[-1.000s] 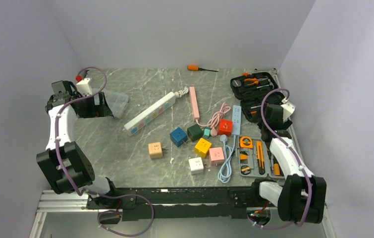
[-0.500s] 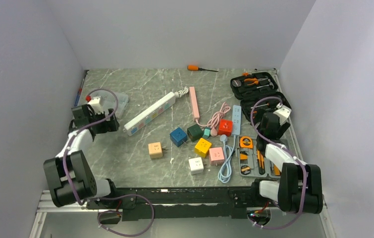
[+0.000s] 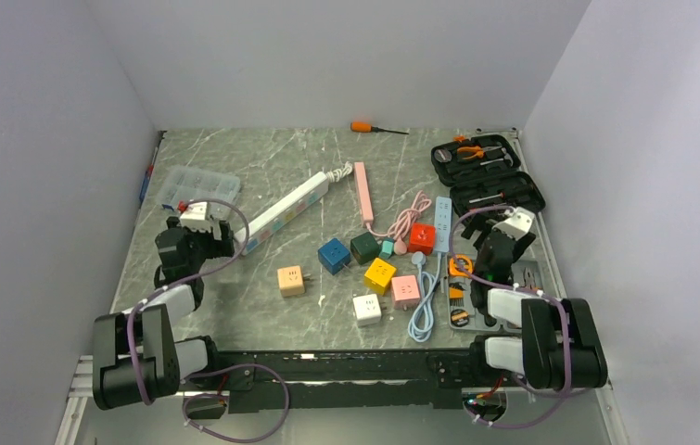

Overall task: Pull the plug off the socket
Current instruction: Reset both arms

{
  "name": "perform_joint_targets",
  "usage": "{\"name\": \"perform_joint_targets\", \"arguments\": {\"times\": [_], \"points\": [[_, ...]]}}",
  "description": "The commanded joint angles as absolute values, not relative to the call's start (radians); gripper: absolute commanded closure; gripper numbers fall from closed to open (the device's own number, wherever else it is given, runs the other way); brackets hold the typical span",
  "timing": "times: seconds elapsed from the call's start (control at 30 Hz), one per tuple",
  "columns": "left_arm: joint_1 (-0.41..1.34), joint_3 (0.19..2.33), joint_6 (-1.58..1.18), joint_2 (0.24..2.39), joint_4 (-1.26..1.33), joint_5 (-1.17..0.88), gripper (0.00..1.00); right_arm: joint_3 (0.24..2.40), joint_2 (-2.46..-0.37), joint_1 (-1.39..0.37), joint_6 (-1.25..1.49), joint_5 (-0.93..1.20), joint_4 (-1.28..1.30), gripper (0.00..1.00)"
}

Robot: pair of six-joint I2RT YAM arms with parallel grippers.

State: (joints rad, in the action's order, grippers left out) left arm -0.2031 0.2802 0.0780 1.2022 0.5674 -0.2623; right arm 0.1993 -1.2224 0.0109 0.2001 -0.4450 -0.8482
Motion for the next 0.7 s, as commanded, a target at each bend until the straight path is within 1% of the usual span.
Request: {"name": "perform_joint_targets", "arguments": {"times": [0.0, 0.1, 0.17, 0.23, 0.27, 0.3, 0.33, 0.4, 0.43, 0.47, 0.5, 0.53, 0.57, 0.6, 0.67], "points": [[-0.189, 0.222, 0.063, 1.168, 0.892, -0.264, 0.01, 0.142, -1.299, -0.047, 0.115, -0.496, -1.167, 0.0], [-0.166, 0.162, 0.057, 1.184, 1.036, -0.239, 0.01, 0.087, -1.398, -0.083, 0.063, -0.505, -1.378, 0.0], [-0.143, 0.091, 0.078, 1.253, 1.237, -0.238, 0.01, 0.062, -1.417, -0.112, 0.02, -0.481, -1.439, 0.0], [-0.128, 0.04, 0.083, 1.38, 1.484, -0.256, 0.01, 0.035, -1.465, -0.139, -0.022, -0.448, -1.527, 0.0], [-0.127, 0.035, 0.096, 1.385, 1.476, -0.269, 0.01, 0.018, -1.509, -0.149, -0.045, -0.429, -1.607, 0.0], [-0.118, 0.046, 0.113, 1.338, 1.373, -0.27, 0.01, 0.004, -1.564, -0.164, -0.069, -0.414, -1.703, 0.0], [-0.101, 0.067, 0.133, 1.301, 1.283, -0.243, 0.01, 0.018, -1.559, -0.189, -0.101, -0.445, -1.675, 0.0], [-0.083, 0.119, 0.113, 1.355, 1.291, -0.18, 0.01, 0.056, -1.543, -0.184, -0.09, -0.444, -1.589, 0.0], [-0.082, 0.168, 0.108, 1.348, 1.223, -0.159, 0.01, 0.084, -1.536, -0.175, -0.069, -0.48, -1.537, 0.0], [-0.076, 0.232, 0.106, 1.328, 1.041, -0.132, 0.01, 0.118, -1.516, -0.16, -0.036, -0.489, -1.449, 0.0], [-0.071, 0.254, 0.096, 1.343, 0.978, -0.101, 0.01, 0.165, -1.499, -0.137, 0.008, -0.491, -1.279, 0.0], [-0.072, 0.234, 0.092, 1.358, 1.069, -0.091, 0.01, 0.234, -1.493, -0.105, 0.05, -0.477, -1.166, 0.0], [-0.072, 0.235, 0.09, 1.347, 1.033, -0.092, 0.01, 0.248, -1.493, -0.059, 0.079, -0.403, -1.132, 0.0], [-0.071, 0.244, 0.091, 1.335, 0.997, -0.094, 0.01, 0.246, -1.486, -0.02, 0.103, -0.356, -1.118, 0.0], [-0.071, 0.23, 0.089, 1.35, 1.061, -0.092, 0.01, 0.237, -1.481, -0.014, 0.096, -0.359, -1.141, 0.0]]}}
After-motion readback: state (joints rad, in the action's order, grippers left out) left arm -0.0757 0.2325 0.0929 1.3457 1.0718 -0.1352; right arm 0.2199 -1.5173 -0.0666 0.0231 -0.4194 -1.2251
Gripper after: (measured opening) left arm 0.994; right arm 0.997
